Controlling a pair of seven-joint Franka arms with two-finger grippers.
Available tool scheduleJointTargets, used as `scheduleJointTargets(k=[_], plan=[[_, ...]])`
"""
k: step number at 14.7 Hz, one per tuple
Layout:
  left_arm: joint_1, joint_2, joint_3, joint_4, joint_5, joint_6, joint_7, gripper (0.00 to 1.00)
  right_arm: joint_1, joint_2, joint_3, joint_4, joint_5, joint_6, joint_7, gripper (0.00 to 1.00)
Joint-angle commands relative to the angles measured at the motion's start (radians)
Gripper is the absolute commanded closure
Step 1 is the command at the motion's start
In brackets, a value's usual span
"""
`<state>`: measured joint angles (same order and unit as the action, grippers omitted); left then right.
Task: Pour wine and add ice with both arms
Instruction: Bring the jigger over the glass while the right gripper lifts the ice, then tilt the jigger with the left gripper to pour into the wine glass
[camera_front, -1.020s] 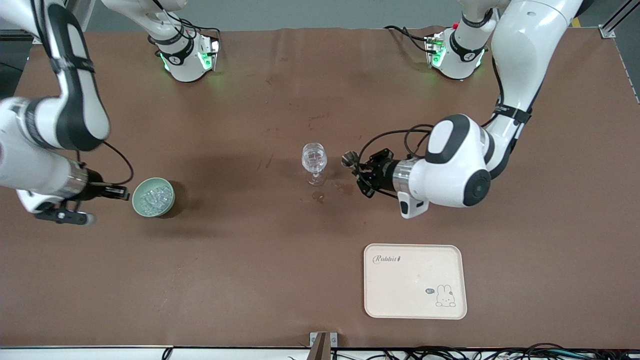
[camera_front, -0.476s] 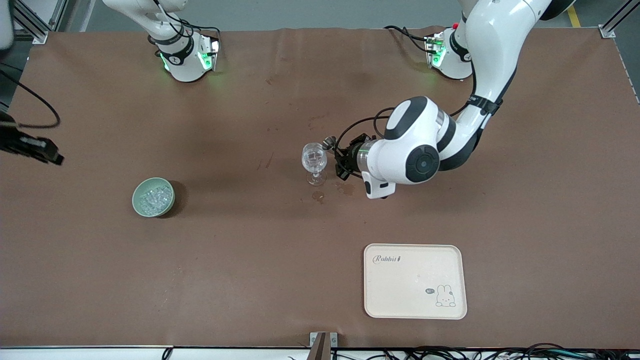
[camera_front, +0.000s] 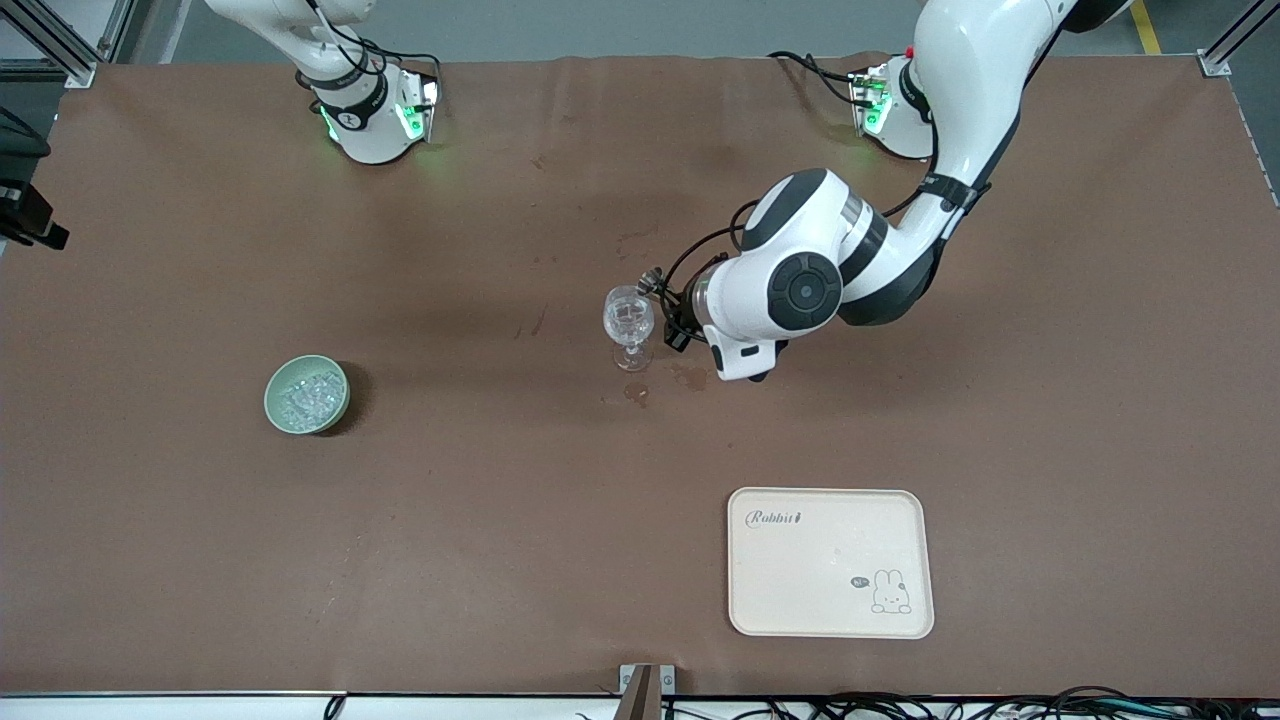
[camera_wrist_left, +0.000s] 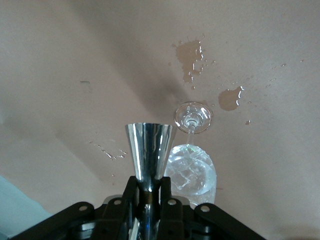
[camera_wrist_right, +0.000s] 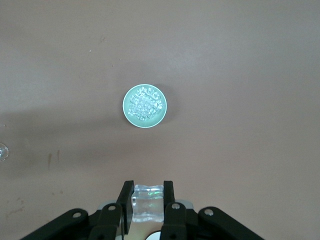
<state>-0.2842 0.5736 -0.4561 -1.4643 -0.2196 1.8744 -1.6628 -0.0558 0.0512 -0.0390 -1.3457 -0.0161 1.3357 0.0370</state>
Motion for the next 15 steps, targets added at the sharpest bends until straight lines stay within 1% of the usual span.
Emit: scheduleJointTargets(k=[1,3,4,6,10,12,15], plan=[[-0.012,-0.015,0.005,-0.002,0.052,0.002,-0.055,1.0,-0.044,-0.013,0.036,-0.009,-0.005,0.013,-0.014,0.95],[-0.044,-0.009,0.01,0.005,0.068,0.05,-0.098,1.0,-0.062,-0.016,0.062,-0.019,-0.004,0.022,-0.014,0.94],[-0.056,-0.008,0.011,0.005,0.089,0.055,-0.112,1.0,-0.067,-0.023,0.071,-0.039,-0.002,0.057,-0.014,0.94],[-0.064,-0.003,0.011,0.005,0.144,0.06,-0.146,1.0,-0.065,-0.036,0.071,-0.064,-0.002,0.082,-0.014,0.95],[-0.086,0.002,0.013,0.01,0.221,0.071,-0.184,1.0,-0.061,-0.036,0.071,-0.064,-0.002,0.083,-0.012,0.95],[-0.098,0.003,0.013,0.009,0.242,0.101,-0.204,1.0,-0.059,-0.036,0.071,-0.064,-0.001,0.085,-0.012,0.95],[-0.113,0.017,0.016,0.01,0.31,0.109,-0.255,1.0,-0.059,-0.036,0.071,-0.064,-0.001,0.083,-0.011,0.94]])
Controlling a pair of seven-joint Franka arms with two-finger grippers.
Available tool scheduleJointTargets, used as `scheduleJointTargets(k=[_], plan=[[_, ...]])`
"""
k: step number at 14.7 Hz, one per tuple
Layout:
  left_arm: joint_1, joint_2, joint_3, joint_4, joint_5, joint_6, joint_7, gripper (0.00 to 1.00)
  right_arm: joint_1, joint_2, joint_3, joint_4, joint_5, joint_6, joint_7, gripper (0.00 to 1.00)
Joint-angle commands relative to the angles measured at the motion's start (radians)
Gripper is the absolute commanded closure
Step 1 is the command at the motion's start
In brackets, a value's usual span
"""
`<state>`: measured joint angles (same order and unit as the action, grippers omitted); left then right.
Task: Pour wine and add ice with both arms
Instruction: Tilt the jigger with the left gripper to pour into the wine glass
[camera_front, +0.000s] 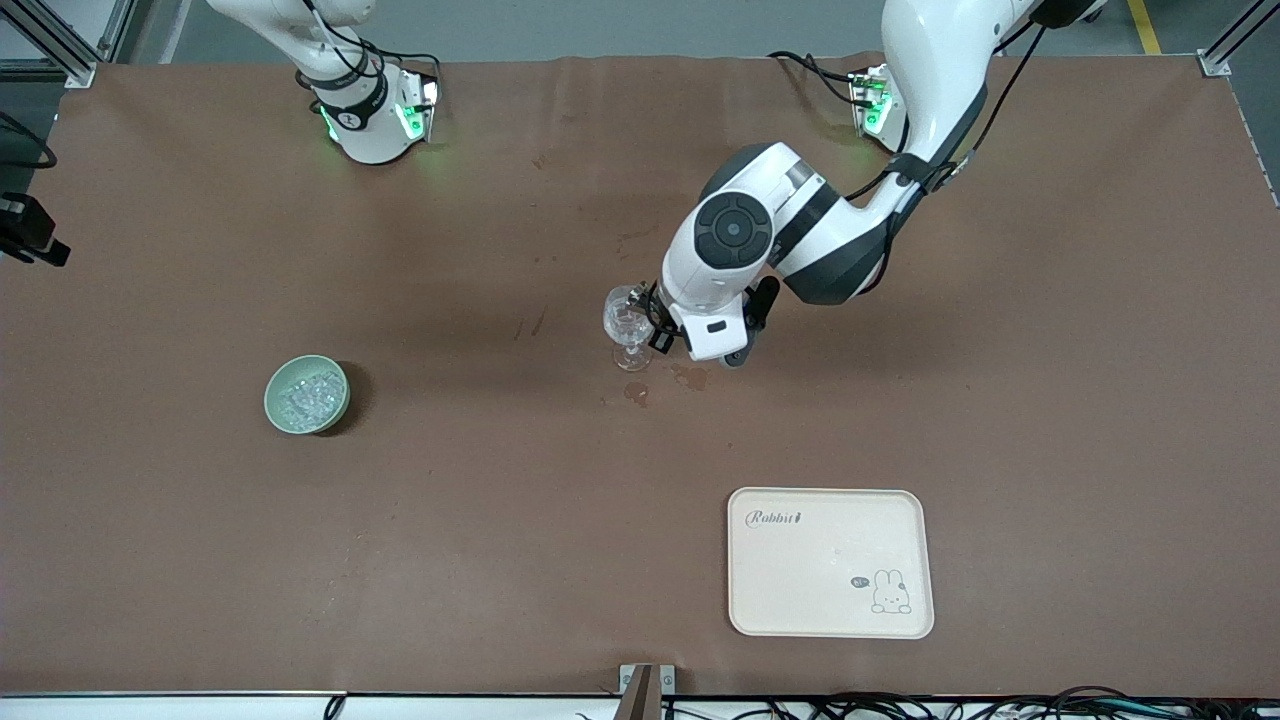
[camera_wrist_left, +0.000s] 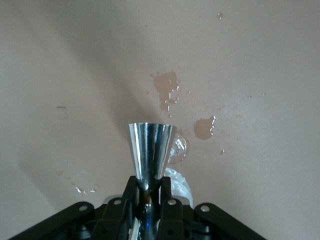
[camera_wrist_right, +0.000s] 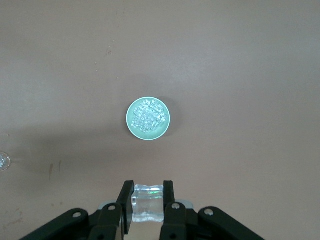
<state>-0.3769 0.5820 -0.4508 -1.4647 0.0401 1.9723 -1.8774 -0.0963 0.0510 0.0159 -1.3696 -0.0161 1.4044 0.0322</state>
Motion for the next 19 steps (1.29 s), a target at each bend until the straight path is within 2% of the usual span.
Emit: scheduleJointTargets(k=[1,6,11,19], plan=[[-0.034,0.01,0.009,0.011,0.078,0.011,-0.051,1.0,-0.019,-0.036,0.016,-0.04,-0.001,0.015,-0.006,0.94],[-0.06,0.005,0.011,0.011,0.151,0.011,-0.086,1.0,-0.019,-0.034,0.018,-0.04,0.001,0.015,-0.006,0.94],[-0.1,0.006,0.008,0.009,0.296,0.005,-0.166,1.0,-0.019,-0.034,0.018,-0.042,0.001,0.011,-0.006,0.94],[-0.125,-0.004,0.006,0.009,0.385,-0.058,-0.166,1.0,-0.02,-0.034,0.016,-0.042,0.015,0.008,-0.006,0.94]])
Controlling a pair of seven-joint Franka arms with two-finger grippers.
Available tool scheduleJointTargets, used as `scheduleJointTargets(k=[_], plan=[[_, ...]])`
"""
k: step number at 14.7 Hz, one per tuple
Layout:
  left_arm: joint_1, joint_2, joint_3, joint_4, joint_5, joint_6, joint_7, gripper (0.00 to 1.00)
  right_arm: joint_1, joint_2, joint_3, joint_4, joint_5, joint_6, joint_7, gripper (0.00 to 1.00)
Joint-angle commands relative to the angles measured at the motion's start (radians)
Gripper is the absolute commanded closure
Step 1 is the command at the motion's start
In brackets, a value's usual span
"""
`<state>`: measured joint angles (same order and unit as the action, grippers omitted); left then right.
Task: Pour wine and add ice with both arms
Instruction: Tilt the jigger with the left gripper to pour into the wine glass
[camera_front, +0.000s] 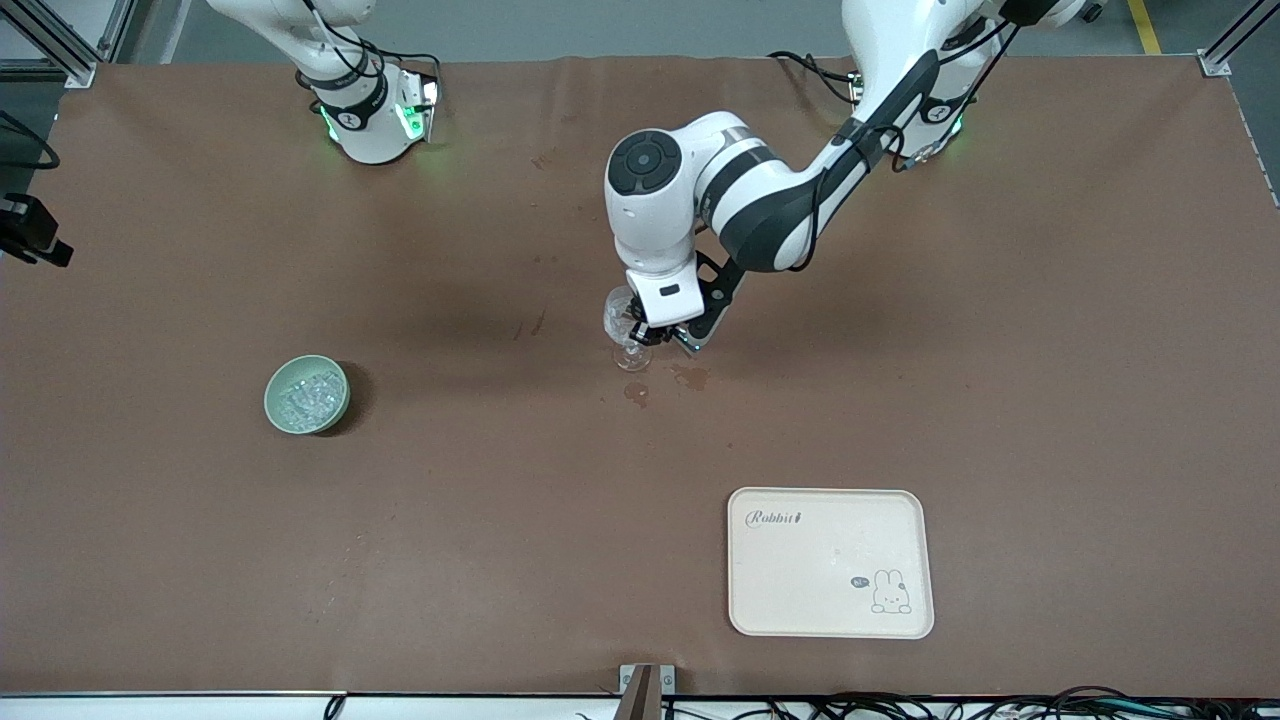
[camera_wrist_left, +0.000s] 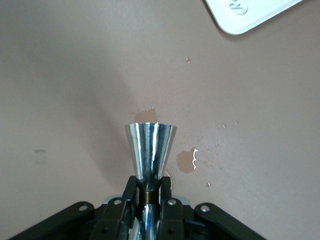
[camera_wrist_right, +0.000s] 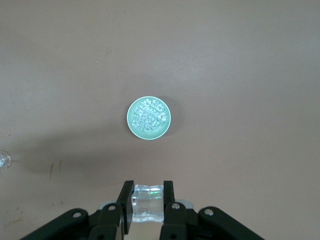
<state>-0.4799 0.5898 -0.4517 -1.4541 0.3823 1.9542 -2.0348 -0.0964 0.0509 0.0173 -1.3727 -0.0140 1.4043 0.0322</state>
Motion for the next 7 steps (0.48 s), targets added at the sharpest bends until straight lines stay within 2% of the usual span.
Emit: scheduleJointTargets(k=[1,7], plan=[[-0.022,-0.011,0.007,-0.002,0.044,-0.046,-0.01,1.0,-0.02,-0.034,0.015,-0.039,0.012,0.009,-0.006,0.94],[-0.028,-0.019,0.002,0.0,0.102,-0.086,-0.001,1.0,-0.022,-0.034,0.015,-0.039,0.012,0.009,-0.006,0.94]])
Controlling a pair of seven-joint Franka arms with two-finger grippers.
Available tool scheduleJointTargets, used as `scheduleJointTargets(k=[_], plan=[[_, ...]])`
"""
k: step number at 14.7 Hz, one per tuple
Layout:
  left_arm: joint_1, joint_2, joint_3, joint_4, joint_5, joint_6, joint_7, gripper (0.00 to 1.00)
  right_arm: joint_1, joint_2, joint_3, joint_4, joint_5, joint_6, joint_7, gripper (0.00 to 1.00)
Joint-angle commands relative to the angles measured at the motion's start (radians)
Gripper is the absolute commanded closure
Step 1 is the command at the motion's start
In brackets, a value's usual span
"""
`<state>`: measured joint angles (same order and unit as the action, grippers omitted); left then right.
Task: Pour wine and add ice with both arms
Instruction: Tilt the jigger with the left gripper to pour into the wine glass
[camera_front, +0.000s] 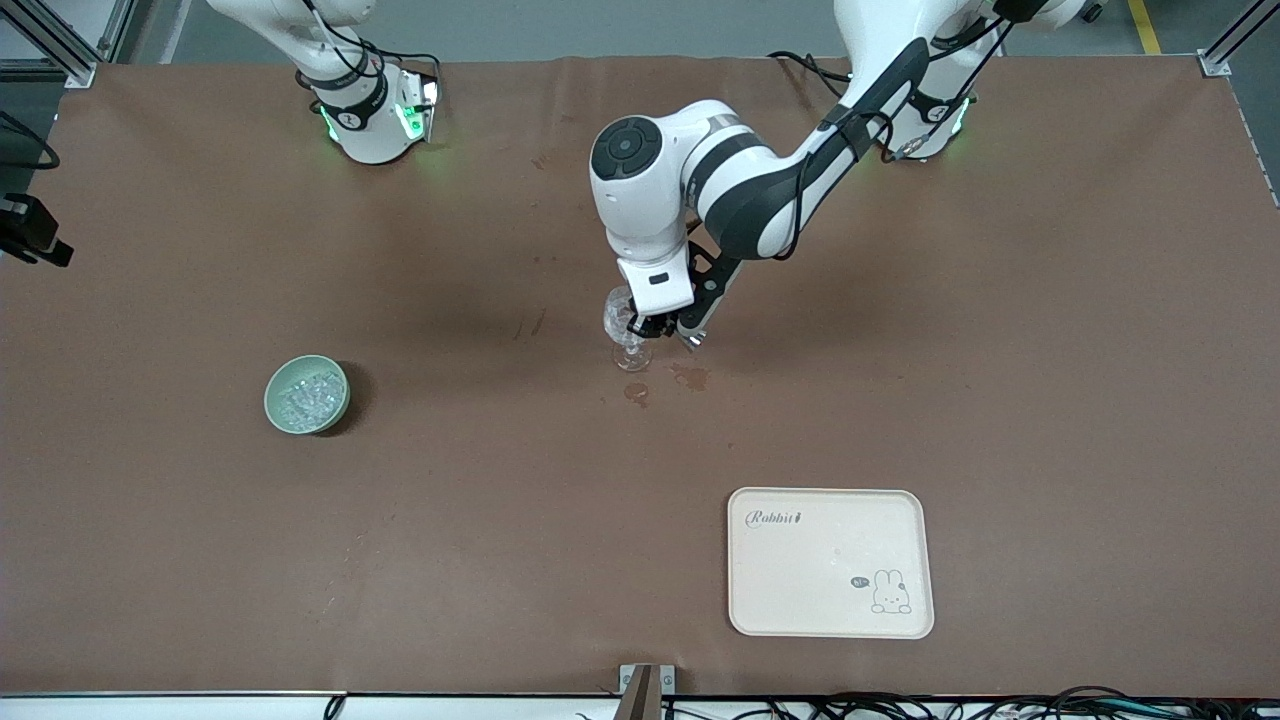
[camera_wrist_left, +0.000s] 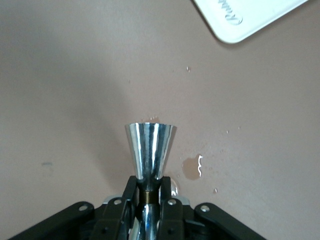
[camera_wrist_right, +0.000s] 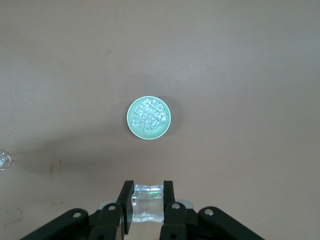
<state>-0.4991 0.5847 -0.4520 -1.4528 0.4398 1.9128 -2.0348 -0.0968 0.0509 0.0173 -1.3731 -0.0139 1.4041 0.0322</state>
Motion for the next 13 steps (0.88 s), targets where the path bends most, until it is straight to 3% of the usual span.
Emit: scheduleJointTargets(k=[1,9,13], plan=[[-0.009,-0.016,0.001,-0.001,0.054,-0.06,-0.001,1.0,-0.021,-0.034,0.015,-0.038,0.012,0.009,-0.006,0.94],[-0.009,-0.032,-0.004,0.0,0.043,-0.067,0.002,1.0,-0.021,-0.034,0.015,-0.038,0.012,0.006,-0.006,0.94],[-0.001,-0.029,-0.002,0.029,-0.054,-0.067,0.017,1.0,-0.021,-0.034,0.015,-0.038,0.012,0.006,-0.006,0.94]])
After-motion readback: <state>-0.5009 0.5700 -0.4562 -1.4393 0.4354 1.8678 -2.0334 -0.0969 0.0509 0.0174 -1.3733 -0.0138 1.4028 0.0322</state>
